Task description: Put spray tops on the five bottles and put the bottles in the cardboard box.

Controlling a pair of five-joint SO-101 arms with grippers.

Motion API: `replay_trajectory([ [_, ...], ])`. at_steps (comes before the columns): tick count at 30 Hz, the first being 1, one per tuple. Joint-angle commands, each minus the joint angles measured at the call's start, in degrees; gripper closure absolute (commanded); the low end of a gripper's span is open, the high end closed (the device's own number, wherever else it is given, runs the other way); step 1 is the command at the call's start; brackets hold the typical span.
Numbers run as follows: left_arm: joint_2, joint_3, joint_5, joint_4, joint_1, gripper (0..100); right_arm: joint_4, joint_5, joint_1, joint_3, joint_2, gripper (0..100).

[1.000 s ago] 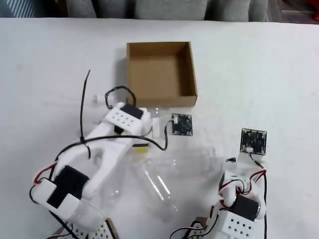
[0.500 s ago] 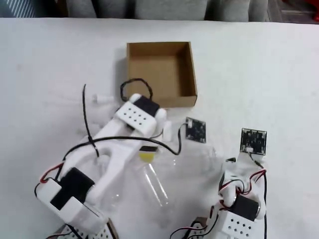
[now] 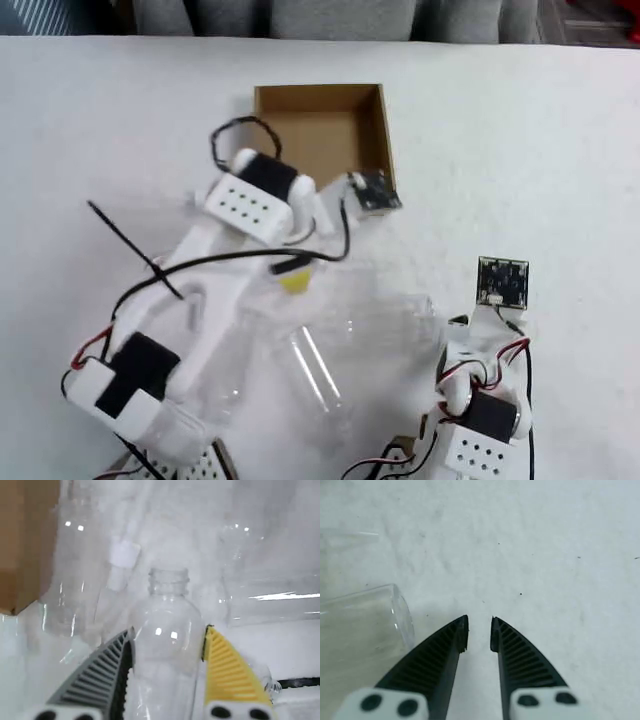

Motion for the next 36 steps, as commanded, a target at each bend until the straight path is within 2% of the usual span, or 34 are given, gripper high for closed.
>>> replay_trajectory([
  [1,-9.45,0.88,4.48,0.35,-5.49,96,-0.48,0.62,-0.4,1.05,-0.4,94.2],
  [8,-22.11,14.77,12.04,-7.38,-18.24,96,-1.45,0.18,-0.4,1.05,-0.4,94.2],
  [19,-35.21,41.23,26.2,-28.75,-42.07,96,-1.36,0.53,-0.75,1.05,-0.4,93.9],
  [24,-37.58,48.88,32.35,-34.55,-45.41,96,-4.26,0.7,-2.24,0.44,-0.48,93.9],
  [26,-37.32,49.58,33.58,-36.48,-46.99,96,-8.04,4.57,-2.86,0.44,-0.48,93.9],
  [30,-37.32,49.58,36.66,-37.01,-52.62,96,-15.43,18.2,-6.29,-0.18,-0.48,94.2],
  [36,-37.23,49.49,39.21,-39.3,-55.25,96,-14.55,19.25,-17.36,-10.02,0.31,94.3],
])
